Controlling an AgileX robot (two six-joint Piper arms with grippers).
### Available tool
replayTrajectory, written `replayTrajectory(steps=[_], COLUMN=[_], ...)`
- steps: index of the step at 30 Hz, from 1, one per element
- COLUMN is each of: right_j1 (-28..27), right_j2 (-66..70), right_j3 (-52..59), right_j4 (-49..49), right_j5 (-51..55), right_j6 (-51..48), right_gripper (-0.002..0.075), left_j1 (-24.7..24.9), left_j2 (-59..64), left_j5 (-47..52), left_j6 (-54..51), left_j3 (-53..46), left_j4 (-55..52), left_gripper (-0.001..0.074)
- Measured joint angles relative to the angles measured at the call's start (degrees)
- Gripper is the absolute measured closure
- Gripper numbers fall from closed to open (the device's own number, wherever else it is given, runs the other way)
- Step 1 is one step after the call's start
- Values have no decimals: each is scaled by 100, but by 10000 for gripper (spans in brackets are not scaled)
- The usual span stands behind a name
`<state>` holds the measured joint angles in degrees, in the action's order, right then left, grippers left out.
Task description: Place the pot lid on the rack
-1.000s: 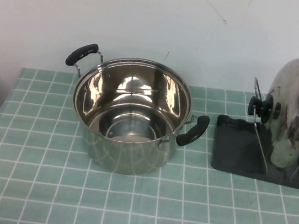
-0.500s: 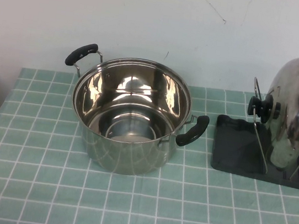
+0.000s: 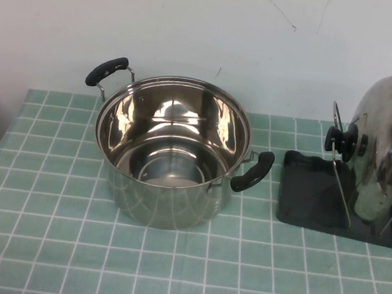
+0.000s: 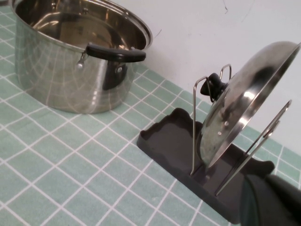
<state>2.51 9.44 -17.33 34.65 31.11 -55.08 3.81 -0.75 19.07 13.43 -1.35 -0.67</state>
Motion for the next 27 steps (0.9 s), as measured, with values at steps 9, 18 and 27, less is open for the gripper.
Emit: replayTrajectory(steps=[9,18,27], right_j1=[0,0,-469], right_j2=[0,-53,-886], right_j3=[0,173,1409], right_j4=[-16,-24,-2252], right_j5=[0,-410,-1728], right_j6=[-49,-206,2884], right_gripper=[725,725,726], left_j1=[0,0,0], left_j2=[0,0,0], left_j5=[0,9,9], left_j6=[0,-16,-16], left_j3=[0,0,0], left_j4=[0,0,0], left_gripper=[738,738,738])
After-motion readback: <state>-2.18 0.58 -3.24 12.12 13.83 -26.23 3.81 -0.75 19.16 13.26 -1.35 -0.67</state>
